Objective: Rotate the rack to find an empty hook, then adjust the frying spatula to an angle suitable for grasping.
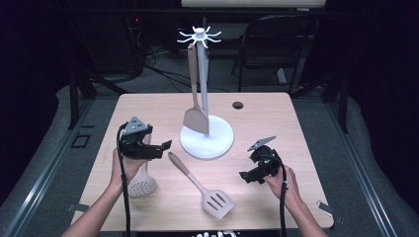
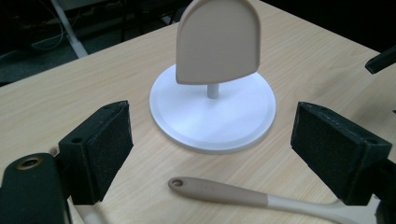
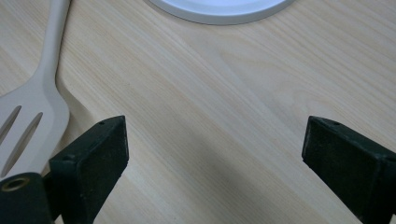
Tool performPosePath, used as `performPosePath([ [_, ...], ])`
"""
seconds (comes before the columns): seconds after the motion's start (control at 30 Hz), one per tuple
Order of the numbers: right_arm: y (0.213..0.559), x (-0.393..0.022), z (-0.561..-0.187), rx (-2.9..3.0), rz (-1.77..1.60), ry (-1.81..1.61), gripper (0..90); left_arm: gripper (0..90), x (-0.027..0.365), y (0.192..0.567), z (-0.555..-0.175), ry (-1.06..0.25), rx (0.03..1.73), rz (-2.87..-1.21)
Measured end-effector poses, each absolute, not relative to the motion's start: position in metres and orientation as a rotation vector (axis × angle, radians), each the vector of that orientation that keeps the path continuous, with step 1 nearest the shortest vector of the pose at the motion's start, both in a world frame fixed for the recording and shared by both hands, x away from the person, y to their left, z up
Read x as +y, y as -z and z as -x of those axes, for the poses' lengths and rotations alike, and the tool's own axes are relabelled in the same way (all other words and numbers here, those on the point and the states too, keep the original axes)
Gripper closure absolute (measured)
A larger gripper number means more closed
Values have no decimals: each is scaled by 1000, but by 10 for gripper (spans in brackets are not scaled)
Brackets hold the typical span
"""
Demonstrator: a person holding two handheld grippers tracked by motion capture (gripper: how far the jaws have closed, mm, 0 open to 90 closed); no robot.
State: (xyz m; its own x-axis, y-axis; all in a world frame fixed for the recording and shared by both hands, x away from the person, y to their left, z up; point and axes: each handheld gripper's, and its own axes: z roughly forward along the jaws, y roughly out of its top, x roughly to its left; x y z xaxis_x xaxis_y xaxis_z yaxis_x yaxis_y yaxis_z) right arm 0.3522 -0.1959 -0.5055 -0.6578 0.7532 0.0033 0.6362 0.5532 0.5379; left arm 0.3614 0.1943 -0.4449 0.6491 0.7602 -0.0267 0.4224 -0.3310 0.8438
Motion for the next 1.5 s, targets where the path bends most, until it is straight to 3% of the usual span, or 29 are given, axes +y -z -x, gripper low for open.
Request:
performPosePath([
  [0.47, 500, -189, -344, 2572, -1104, -803, 92, 98, 200, 468, -357, -408, 1001, -1990],
  [0.6, 500, -180, -338, 2585, -1081, -798, 171, 78, 202, 473, -360, -390, 1034, -1996],
  [0.73, 499, -171, -333, 2601, -1051, -805, 307, 73, 203, 478, -360, -381, 1064, -1982],
  [0.8, 497, -166, -330, 2613, -1026, -817, 481, 68, 202, 482, -359, -382, 1078, -1985],
  [0.97, 496, -156, -320, 2696, -940, -841, 761, 66, 205, 490, -359, -378, 1127, -1969],
  [1.17, 499, -139, -296, 2779, -838, -853, 861, 73, 202, 495, -359, -369, 1171, -1971],
  [1.5, 512, -116, -280, 2918, -779, -772, 900, 115, 185, 503, -357, -317, 1235, -1991],
])
